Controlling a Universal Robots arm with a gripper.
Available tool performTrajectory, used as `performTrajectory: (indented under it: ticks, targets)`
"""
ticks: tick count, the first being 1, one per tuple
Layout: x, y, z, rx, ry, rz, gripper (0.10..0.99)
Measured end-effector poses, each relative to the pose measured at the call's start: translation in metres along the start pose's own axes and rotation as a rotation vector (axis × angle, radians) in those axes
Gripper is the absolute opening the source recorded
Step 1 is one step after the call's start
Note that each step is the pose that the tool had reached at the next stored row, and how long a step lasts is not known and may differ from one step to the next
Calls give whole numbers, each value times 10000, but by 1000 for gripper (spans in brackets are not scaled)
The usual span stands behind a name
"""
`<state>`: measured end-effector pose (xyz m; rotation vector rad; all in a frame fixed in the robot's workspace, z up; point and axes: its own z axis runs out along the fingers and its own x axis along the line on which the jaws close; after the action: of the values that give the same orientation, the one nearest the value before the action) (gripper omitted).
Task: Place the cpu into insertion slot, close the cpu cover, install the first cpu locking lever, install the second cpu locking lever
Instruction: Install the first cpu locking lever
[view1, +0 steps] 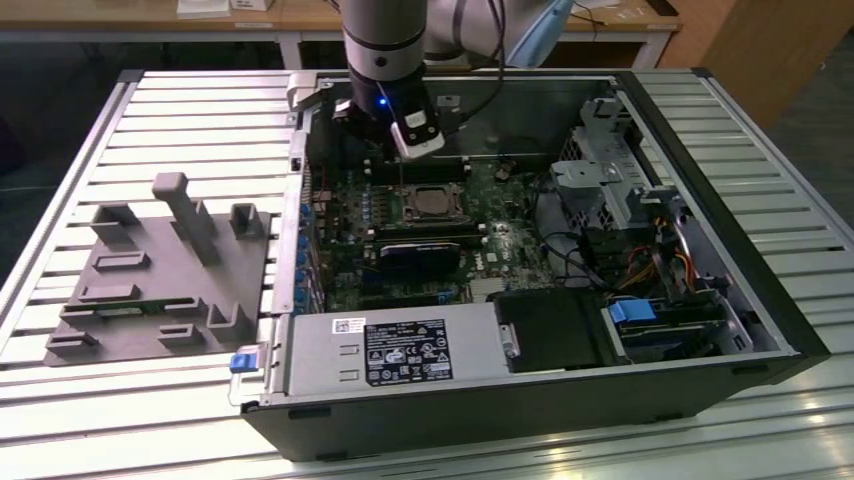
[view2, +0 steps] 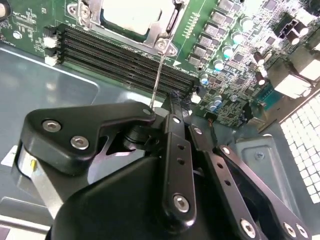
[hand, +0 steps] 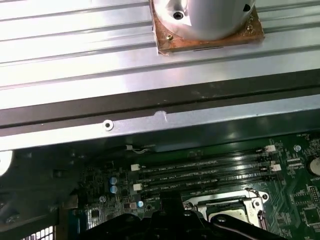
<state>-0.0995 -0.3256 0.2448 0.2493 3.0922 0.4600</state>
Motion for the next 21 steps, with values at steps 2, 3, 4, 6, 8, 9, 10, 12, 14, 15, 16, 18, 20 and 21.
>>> performTrajectory:
  ticks: [2, 3, 4, 6, 8, 9, 10, 12, 14, 15, 16, 18, 20, 21]
  targets:
    - [-26, 4, 1, 0, 0, -1, 106]
    - [-46, 7, 1, 0, 0, 0, 106]
    - [-73, 11, 2, 0, 0, 0, 106]
    - [-138, 22, 4, 0, 0, 1, 106]
    - [-211, 33, 6, 0, 1, 1, 106]
    - [-253, 40, 7, 1, 3, 0, 106]
    - [-293, 46, 8, 1, 4, 1, 106]
    - [-376, 59, 11, 1, 7, 1, 106]
    - [-451, 71, 13, 2, 10, 4, 106]
    - [-484, 76, 14, 2, 11, 3, 106]
    - [-513, 81, 15, 3, 13, 3, 106]
    - [-549, 86, 15, 4, 14, 4, 106]
    - [-556, 87, 16, 1, 14, 4, 106]
    - [-556, 88, 17, 1, 13, 4, 106]
